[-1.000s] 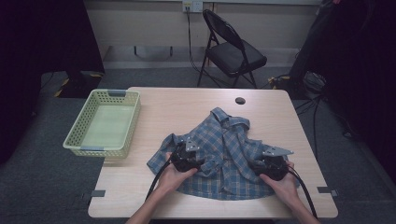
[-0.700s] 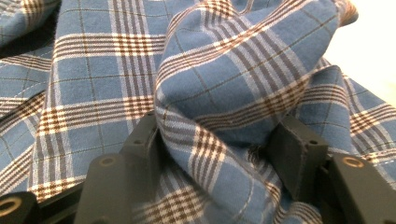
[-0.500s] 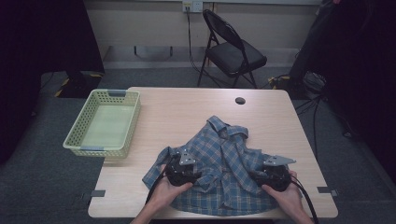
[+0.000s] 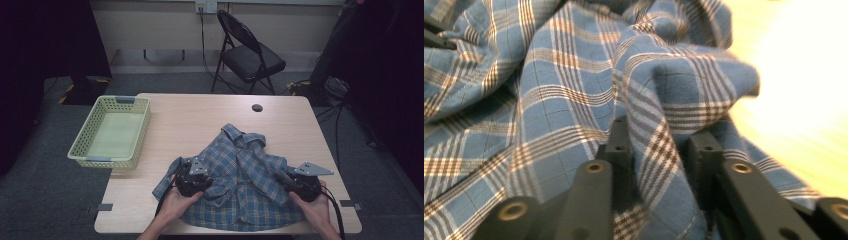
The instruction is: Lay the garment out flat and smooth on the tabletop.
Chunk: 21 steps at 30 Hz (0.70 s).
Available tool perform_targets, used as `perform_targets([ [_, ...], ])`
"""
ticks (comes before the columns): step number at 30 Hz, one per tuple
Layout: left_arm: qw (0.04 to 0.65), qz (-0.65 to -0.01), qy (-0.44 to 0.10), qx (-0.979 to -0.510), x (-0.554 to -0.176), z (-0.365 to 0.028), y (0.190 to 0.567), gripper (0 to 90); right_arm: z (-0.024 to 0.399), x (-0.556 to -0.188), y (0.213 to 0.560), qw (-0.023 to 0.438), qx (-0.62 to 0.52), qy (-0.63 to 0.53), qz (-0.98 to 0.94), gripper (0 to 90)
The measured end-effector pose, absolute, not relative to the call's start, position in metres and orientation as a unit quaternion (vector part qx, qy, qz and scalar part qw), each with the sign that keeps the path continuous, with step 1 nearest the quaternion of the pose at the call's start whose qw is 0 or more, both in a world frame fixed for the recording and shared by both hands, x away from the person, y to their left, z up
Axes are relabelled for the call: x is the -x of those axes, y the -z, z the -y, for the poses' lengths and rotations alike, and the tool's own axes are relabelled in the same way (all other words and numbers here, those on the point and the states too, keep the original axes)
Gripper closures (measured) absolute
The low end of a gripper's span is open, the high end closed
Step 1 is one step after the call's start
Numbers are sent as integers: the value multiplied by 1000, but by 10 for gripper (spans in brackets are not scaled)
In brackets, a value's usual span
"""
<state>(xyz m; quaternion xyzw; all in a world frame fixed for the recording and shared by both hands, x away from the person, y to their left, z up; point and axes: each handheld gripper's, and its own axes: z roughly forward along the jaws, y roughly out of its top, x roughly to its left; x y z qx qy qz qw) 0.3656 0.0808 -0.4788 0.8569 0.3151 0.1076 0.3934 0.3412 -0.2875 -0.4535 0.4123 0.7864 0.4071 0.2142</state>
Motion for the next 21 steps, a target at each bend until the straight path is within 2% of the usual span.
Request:
perform_targets([
  [12,423,-325,-130,-836,-371,-100,462,807,311,-346,440,238,-435,-421,-759,741],
  [21,438,-346,-167,-813,-382,-124,441,810,332,-355,425,280,-454,-408,-741,744],
])
